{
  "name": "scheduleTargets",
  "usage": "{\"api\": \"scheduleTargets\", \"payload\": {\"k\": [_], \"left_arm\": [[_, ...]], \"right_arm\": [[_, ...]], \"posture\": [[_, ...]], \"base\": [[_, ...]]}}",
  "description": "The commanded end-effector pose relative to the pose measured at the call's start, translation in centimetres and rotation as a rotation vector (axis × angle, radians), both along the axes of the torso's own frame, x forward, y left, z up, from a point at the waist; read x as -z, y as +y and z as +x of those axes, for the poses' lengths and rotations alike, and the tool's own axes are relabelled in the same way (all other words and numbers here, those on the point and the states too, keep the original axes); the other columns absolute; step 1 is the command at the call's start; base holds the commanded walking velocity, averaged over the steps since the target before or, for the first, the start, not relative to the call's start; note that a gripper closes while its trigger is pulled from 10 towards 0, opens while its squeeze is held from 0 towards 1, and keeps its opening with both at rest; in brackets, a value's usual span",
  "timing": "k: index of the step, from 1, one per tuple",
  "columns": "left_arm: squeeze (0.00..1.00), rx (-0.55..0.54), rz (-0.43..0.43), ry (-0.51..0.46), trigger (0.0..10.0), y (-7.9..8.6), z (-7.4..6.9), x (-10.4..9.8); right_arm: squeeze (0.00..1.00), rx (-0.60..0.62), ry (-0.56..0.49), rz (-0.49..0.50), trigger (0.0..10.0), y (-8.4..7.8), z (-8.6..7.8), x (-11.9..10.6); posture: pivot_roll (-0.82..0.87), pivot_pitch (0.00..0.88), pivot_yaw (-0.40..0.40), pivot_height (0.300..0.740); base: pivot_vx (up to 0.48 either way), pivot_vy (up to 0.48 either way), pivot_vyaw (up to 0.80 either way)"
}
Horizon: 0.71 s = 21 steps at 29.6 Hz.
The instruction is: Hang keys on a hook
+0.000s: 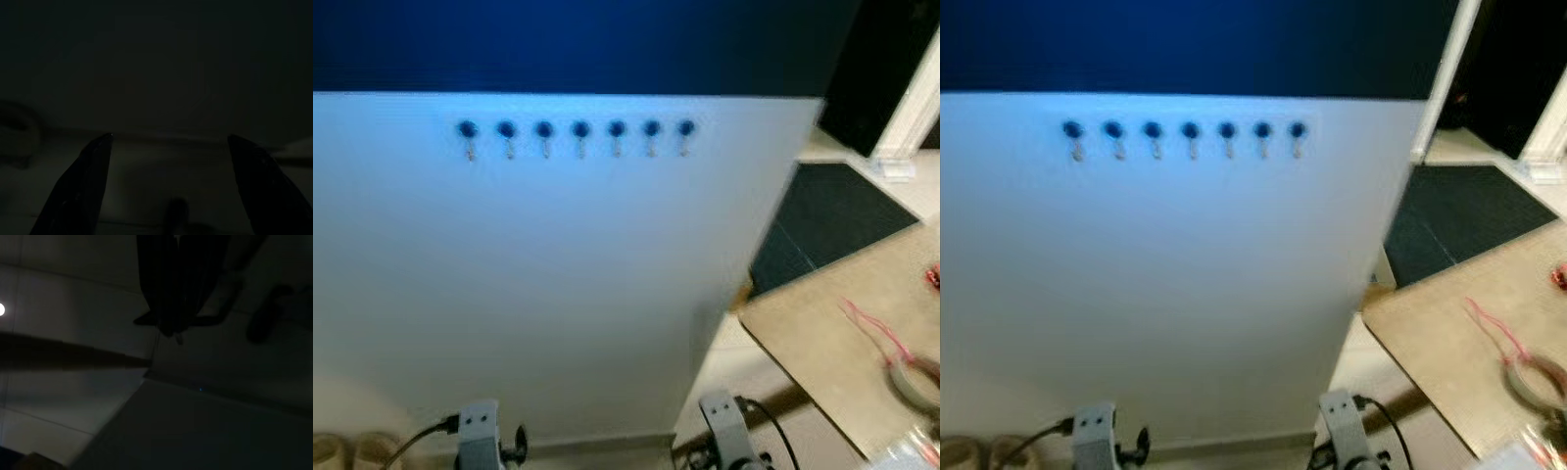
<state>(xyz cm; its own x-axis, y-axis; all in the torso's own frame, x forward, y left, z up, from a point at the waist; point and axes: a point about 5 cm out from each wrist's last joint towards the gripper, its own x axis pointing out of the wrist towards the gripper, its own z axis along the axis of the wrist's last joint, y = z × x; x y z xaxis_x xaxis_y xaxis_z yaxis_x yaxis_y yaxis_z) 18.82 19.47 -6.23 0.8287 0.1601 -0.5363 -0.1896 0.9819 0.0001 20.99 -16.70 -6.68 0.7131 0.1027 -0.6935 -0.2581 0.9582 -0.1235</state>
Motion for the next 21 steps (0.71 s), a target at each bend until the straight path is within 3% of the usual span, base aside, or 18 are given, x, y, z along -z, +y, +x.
{"api": "scheduleTargets", "payload": {"k": [1,5,7,16,21], "left_arm": [[0.00,0.010,0.000,0.029,10.0,-0.08,-0.46,0.36],[0.00,0.012,-0.002,0.029,10.0,-0.02,-0.38,0.32],[0.00,0.016,-0.002,0.030,10.0,0.04,-0.33,0.30],[0.00,0.024,-0.015,0.021,10.0,-0.11,-0.32,0.26],[0.00,0.018,-0.016,0.023,10.0,-0.10,-0.41,0.31]], "right_arm": [[0.00,0.071,0.033,-0.003,10.0,-1.11,-1.08,0.55],[0.00,0.110,0.038,0.002,10.0,-1.43,-1.29,0.65],[0.00,0.180,0.037,0.057,10.0,-1.56,-1.37,0.68],[0.00,0.175,0.068,0.084,10.0,-1.17,-1.60,0.91],[0.00,0.176,0.072,0.090,10.0,-1.01,-1.66,0.96]], "posture": [[0.07,0.029,-0.052,0.740],[0.07,0.033,-0.051,0.740],[0.06,0.037,-0.050,0.740],[0.07,0.047,-0.057,0.740],[0.07,0.048,-0.058,0.740]], "base": [[0.000,0.000,0.80],[0.000,0.000,0.80],[0.000,0.000,0.00],[0.000,0.000,0.00],[0.000,0.332,0.00]]}}
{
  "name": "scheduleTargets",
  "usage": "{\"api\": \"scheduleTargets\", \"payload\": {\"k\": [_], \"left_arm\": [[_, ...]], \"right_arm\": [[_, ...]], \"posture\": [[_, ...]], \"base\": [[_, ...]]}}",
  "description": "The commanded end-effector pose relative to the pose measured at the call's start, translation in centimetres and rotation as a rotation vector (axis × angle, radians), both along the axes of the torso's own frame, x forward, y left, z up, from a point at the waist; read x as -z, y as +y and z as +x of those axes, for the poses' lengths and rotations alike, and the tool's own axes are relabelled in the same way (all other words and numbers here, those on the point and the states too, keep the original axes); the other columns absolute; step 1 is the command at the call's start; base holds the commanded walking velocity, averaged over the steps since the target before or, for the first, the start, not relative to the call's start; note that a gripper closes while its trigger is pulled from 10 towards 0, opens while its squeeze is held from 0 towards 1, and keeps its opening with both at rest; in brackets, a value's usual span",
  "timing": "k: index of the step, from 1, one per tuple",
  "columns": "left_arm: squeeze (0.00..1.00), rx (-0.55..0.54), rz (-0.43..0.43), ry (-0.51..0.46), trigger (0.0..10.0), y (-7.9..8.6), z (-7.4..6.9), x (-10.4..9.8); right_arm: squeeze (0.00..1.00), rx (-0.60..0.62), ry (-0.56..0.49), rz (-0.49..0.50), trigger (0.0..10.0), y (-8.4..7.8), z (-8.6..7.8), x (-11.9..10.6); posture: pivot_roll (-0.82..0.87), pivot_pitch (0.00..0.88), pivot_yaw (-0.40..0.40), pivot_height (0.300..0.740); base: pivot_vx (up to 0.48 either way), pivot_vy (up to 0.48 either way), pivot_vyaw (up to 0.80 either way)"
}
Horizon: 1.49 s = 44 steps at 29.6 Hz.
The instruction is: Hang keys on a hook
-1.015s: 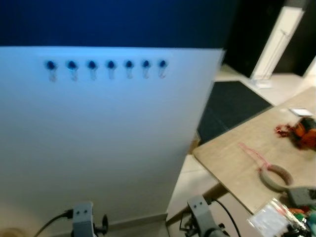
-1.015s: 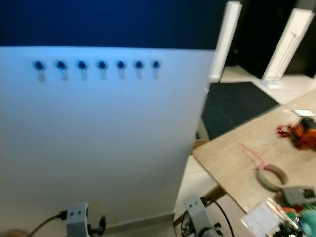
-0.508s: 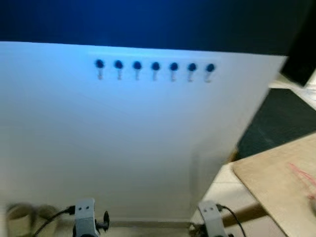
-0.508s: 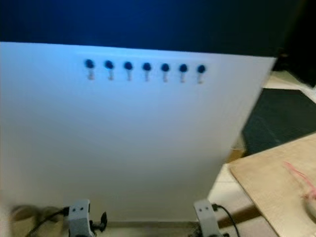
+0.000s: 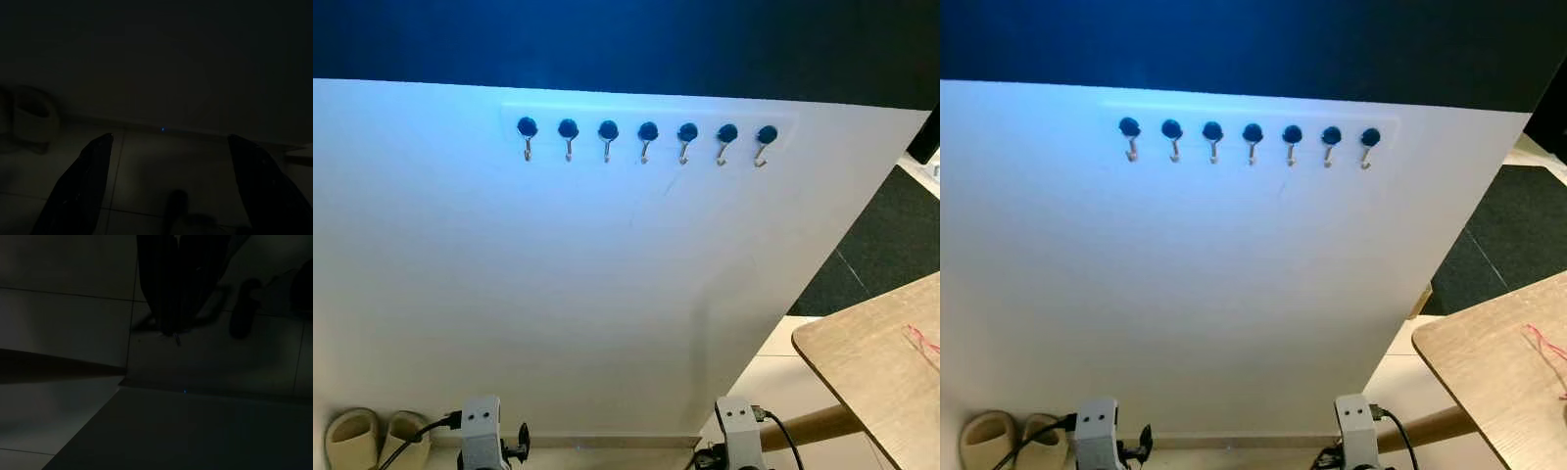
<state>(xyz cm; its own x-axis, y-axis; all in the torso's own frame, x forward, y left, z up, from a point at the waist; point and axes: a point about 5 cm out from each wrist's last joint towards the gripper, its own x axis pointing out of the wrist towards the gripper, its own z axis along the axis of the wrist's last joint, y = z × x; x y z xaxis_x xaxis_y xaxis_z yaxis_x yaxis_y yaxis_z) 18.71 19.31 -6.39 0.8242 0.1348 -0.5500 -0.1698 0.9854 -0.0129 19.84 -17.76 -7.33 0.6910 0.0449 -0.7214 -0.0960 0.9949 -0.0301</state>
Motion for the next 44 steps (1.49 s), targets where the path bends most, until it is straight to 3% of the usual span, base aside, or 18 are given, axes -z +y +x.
{"api": "scheduleTargets", "payload": {"k": [1,11,23,34,44], "left_arm": [[0.00,-0.001,0.000,0.009,10.0,0.07,-0.30,0.15],[0.00,0.005,0.005,0.009,10.0,0.20,-0.37,0.13],[0.00,0.053,0.009,-0.040,10.0,0.07,-0.46,-0.21],[0.00,0.063,0.009,-0.045,10.0,-0.12,-0.48,-0.25],[0.00,0.027,-0.002,-0.042,10.0,0.12,-0.60,-0.20]], "right_arm": [[0.00,0.006,0.023,0.006,10.0,0.07,-0.50,0.31],[0.00,0.020,0.024,0.011,10.0,0.07,-0.49,0.31],[0.00,0.022,0.027,0.012,10.0,0.14,-0.63,0.39],[0.00,0.018,0.028,0.012,10.0,0.18,-0.64,0.40],[0.00,-0.001,0.033,0.000,10.0,0.22,-0.73,0.45]], "posture": [[0.07,0.049,-0.057,0.740],[0.07,0.052,-0.056,0.740],[0.08,0.055,-0.055,0.740],[0.08,0.057,-0.056,0.740],[0.07,0.057,-0.059,0.740]], "base": [[0.000,0.360,0.00],[0.000,0.349,0.00],[0.000,0.000,0.00],[0.000,-0.444,0.00],[0.000,0.000,0.00]]}}
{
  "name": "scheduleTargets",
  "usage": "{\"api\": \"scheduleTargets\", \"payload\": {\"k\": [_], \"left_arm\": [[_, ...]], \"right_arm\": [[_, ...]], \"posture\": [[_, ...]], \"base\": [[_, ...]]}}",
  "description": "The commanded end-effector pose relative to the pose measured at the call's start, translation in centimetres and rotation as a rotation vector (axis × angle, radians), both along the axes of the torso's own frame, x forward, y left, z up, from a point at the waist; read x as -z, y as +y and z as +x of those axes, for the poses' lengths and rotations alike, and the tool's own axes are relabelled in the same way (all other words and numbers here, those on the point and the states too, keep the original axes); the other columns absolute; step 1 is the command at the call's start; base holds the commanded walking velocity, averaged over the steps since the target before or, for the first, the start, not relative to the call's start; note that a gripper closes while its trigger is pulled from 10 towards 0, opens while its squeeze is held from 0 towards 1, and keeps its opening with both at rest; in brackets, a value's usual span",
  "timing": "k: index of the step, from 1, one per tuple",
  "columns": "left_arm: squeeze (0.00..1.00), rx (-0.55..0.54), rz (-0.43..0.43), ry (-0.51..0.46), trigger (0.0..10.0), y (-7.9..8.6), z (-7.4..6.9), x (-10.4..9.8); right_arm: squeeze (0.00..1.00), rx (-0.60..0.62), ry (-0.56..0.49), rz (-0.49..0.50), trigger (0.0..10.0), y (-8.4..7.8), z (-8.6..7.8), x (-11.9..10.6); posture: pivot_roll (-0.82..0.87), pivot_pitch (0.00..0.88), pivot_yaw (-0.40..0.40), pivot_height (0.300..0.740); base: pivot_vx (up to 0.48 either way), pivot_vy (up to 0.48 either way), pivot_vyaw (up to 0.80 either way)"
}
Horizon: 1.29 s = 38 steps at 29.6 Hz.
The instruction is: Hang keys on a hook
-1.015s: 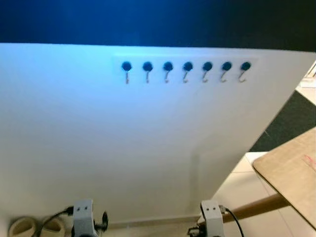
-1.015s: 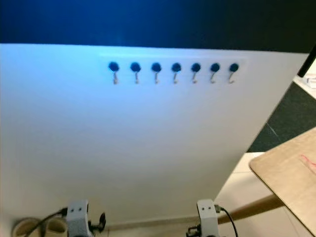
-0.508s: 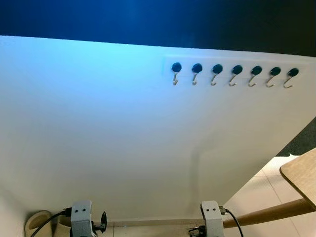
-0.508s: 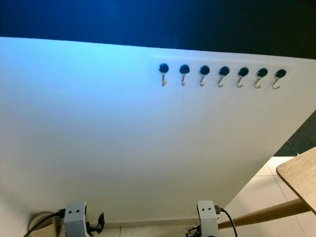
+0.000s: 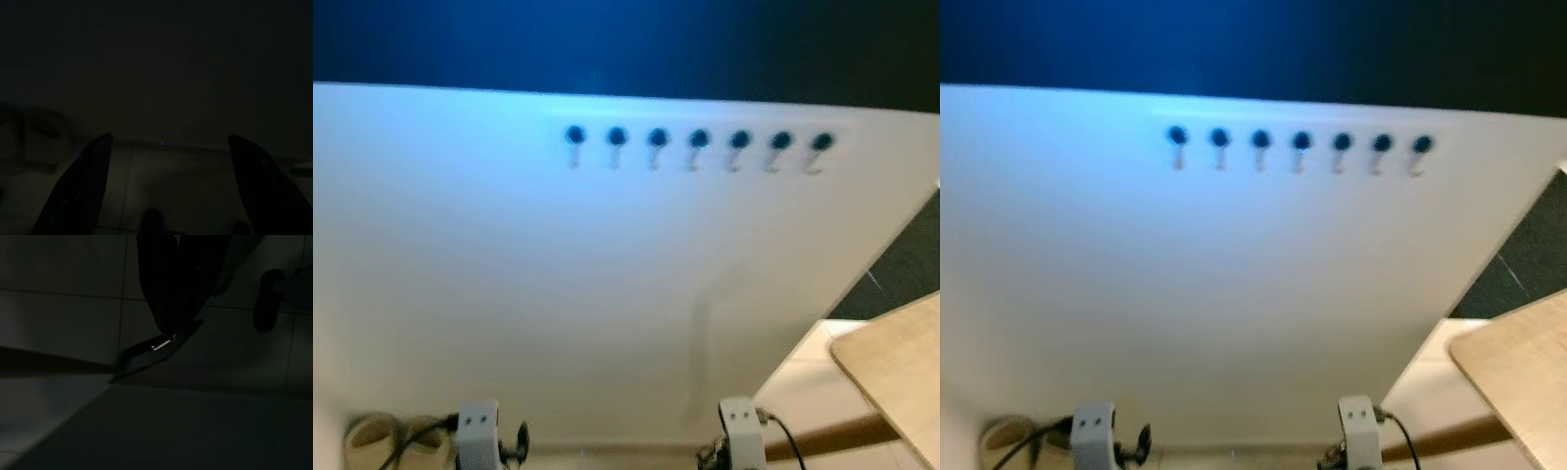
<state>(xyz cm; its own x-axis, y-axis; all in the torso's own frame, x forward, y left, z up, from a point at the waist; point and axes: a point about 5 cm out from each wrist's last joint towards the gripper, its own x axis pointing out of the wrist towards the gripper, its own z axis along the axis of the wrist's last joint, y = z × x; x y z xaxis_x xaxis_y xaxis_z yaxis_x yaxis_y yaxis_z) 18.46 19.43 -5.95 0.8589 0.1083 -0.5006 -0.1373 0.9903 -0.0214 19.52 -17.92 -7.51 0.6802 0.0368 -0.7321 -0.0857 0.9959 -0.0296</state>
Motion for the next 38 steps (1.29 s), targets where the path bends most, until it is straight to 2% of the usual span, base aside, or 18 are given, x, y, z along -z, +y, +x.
{"api": "scheduleTargets", "payload": {"k": [1,17,38], "left_arm": [[0.00,-0.005,-0.002,0.017,10.0,-0.01,-0.34,0.24],[0.00,-0.001,-0.017,0.001,10.0,-0.08,-0.23,0.10],[0.00,0.001,-0.017,0.005,10.0,0.10,-0.22,0.10]], "right_arm": [[0.00,-0.011,0.017,0.002,10.0,0.39,-0.40,0.27],[0.00,-0.015,0.016,0.000,10.0,0.48,-0.37,0.26],[0.00,-0.013,0.016,0.001,10.0,0.59,-0.34,0.26]], "posture": [[0.07,0.057,-0.058,0.740],[0.07,0.059,-0.056,0.740],[0.08,0.058,-0.053,0.740]], "base": [[0.000,0.000,0.00],[0.000,0.000,0.00],[-0.268,0.000,0.00]]}}
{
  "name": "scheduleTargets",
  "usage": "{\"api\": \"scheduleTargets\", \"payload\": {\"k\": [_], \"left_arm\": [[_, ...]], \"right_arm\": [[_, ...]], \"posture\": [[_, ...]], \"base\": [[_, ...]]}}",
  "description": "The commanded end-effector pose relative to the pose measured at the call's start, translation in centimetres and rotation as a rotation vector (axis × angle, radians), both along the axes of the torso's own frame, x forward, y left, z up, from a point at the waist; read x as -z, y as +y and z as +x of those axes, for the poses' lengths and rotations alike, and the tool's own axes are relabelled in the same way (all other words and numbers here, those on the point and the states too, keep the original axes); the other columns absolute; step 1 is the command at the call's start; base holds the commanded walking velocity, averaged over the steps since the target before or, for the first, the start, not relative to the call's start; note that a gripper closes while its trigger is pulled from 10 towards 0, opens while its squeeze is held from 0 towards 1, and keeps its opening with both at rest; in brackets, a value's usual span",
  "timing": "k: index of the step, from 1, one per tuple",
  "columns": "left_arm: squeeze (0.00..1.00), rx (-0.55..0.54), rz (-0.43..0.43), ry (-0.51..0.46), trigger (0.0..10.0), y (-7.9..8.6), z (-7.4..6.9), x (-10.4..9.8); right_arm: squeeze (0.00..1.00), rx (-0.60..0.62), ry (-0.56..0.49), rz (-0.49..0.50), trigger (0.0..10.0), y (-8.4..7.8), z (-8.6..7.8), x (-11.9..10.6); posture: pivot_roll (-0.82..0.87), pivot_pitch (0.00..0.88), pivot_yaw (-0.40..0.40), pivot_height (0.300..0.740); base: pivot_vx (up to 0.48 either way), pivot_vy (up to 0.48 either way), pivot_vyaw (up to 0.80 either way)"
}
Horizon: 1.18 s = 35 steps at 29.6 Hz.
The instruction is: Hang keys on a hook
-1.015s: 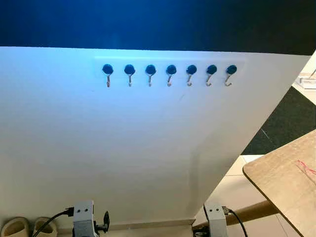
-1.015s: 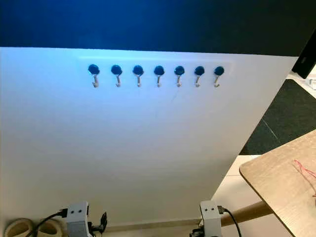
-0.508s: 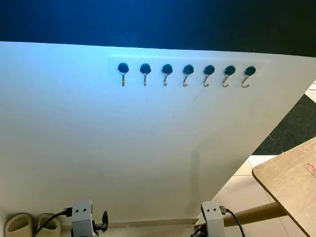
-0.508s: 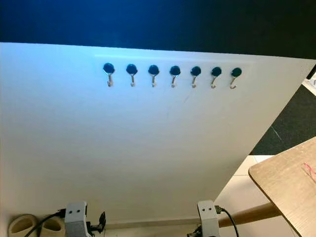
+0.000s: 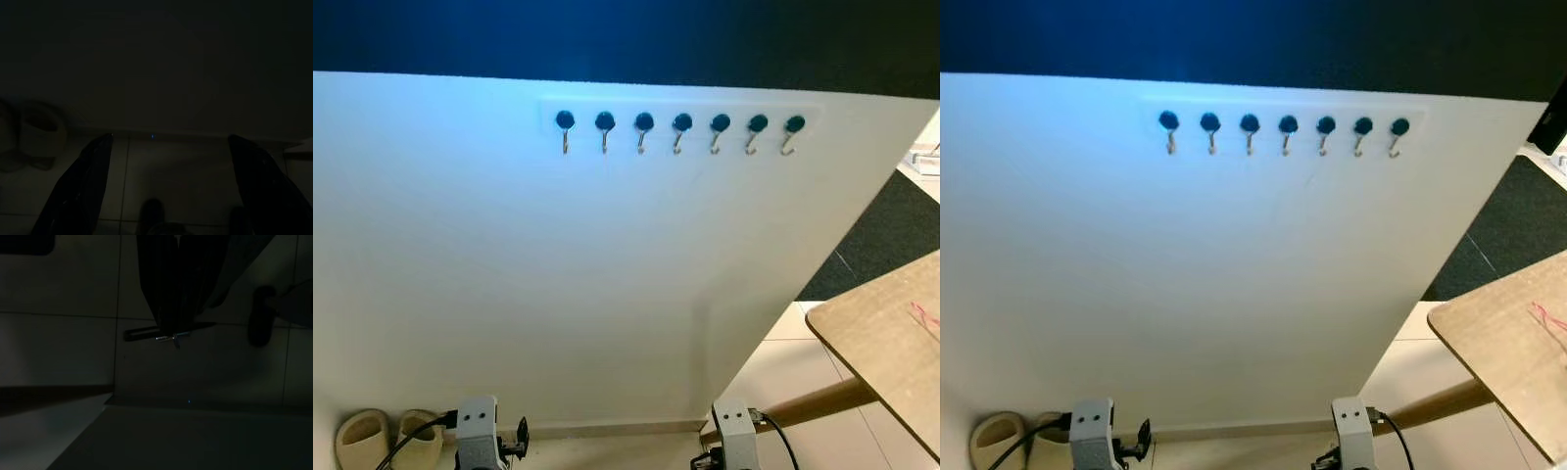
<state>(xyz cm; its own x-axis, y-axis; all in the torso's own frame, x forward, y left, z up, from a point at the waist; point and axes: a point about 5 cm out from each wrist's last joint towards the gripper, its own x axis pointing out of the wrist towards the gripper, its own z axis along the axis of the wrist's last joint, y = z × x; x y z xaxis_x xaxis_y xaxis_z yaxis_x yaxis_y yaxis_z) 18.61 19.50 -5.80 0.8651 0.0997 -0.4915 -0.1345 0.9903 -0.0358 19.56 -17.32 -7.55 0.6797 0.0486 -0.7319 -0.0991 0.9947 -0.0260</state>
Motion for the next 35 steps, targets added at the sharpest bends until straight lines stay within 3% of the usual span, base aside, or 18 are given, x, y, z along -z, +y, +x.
{"api": "scheduleTargets", "payload": {"k": [1,20,23,26,28,29,32,35], "left_arm": [[0.00,-0.001,-0.002,0.020,10.0,0.0,-0.4,0.3],[0.00,0.011,0.008,0.018,10.0,0.0,0.1,0.1],[0.00,0.011,0.010,0.015,10.0,0.0,0.2,0.0],[0.00,0.012,0.018,0.009,10.0,0.0,0.3,-0.1],[0.00,0.012,0.019,0.009,10.0,0.0,0.3,-0.1],[0.00,0.013,0.020,0.008,10.0,0.0,0.3,-0.1],[0.00,0.010,0.023,0.005,10.0,0.0,0.3,-0.1],[0.00,0.009,0.024,0.005,10.0,0.0,0.3,-0.1]], "right_arm": [[0.00,0.001,0.016,-0.002,10.0,0.0,-0.4,0.2],[0.00,-0.007,-0.024,0.013,10.0,0.2,0.6,-0.3],[0.00,-0.032,-0.083,0.024,10.0,0.3,1.5,-1.0],[0.00,-0.168,-0.278,0.032,10.0,1.3,3.6,-3.1],[0.00,-0.177,-0.292,0.035,10.0,1.4,3.7,-3.3],[0.00,-0.193,-0.405,0.067,10.0,1.9,4.7,-4.6],[0.00,-0.174,-0.580,0.132,10.0,2.4,6.1,-6.9],[0.00,-0.169,-0.624,0.143,10.0,2.5,6.5,-7.5]], "posture": [[0.08,0.058,-0.053,0.740],[0.09,0.061,-0.047,0.740],[0.09,0.063,-0.047,0.740],[0.08,0.067,-0.045,0.740],[0.08,0.067,-0.045,0.740],[0.08,0.067,-0.044,0.740],[0.08,0.069,-0.046,0.740],[0.08,0.069,-0.046,0.740]], "base": [[0.000,0.000,0.00],[0.000,0.000,0.00],[0.000,0.000,0.00],[0.000,0.000,0.00],[0.000,0.000,0.00],[0.000,0.000,0.00],[0.000,0.000,0.00],[0.000,0.000,0.00]]}}
